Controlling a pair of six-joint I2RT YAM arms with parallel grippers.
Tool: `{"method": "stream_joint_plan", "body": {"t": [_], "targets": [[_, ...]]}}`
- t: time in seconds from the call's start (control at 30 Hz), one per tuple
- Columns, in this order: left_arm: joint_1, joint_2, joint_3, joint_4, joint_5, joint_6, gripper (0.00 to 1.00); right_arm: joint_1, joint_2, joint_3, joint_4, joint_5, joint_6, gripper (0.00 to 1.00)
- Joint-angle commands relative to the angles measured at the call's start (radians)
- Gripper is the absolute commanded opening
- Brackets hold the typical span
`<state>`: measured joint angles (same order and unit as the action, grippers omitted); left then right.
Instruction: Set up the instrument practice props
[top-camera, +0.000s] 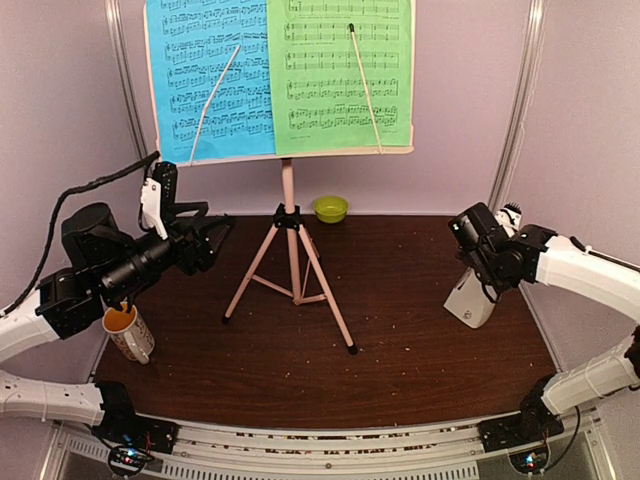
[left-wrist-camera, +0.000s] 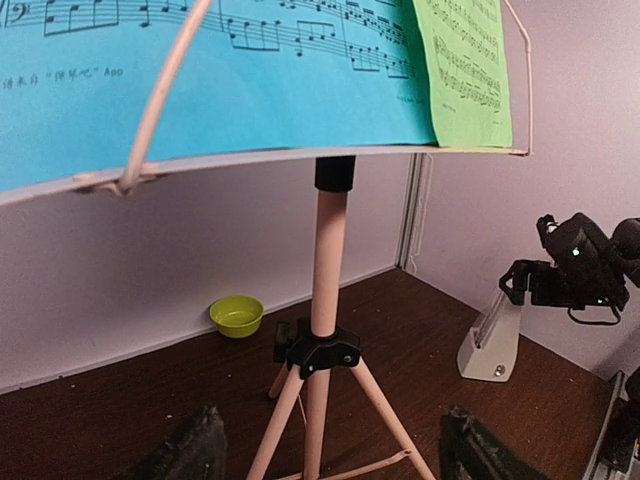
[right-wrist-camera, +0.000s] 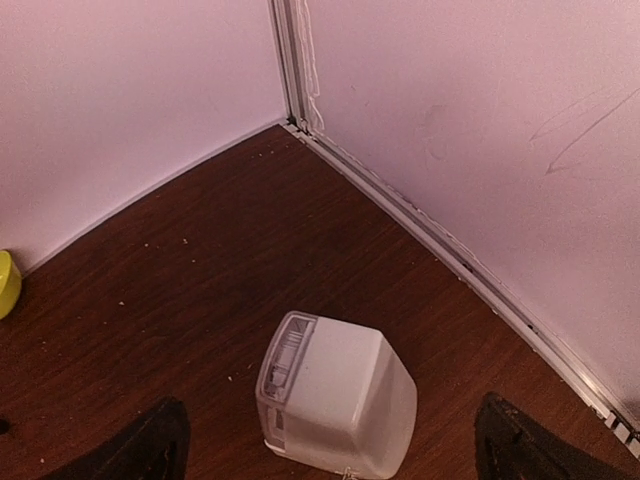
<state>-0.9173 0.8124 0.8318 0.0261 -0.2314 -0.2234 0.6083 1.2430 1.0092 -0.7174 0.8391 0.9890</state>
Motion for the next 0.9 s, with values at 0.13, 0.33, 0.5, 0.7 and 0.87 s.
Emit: {"method": "stream_joint_plan", "body": {"t": [0.13,0.33,0.5,0.7,0.87], "targets": [[0.005,-0.021,-0.043,0.062,0.018,-0.042,0.75,-0.046,0.169,0.069,-0.073,0.065,0.119,1.0],[0.004,-0.042,-0.068,0.068,-0.005,-0.039,0.76,-0.066,0.249,0.067,-0.065,0.082,0.145,0.96],[0.004,-0.033,-0.066,0.068,-0.004,-0.036,0.76,-0.068,0.294,0.068,-0.054,0.081,0.159,0.87],[0.005,-0.028,-0.055,0.047,0.007,-0.045,0.76,-0.068,0.275,0.05,-0.001,0.06,0.106,0.71],[0.005,-0.026,-0.069,0.045,0.01,-0.048,0.77,-0.068,0.228,0.026,0.043,0.044,0.041,0.59]]}}
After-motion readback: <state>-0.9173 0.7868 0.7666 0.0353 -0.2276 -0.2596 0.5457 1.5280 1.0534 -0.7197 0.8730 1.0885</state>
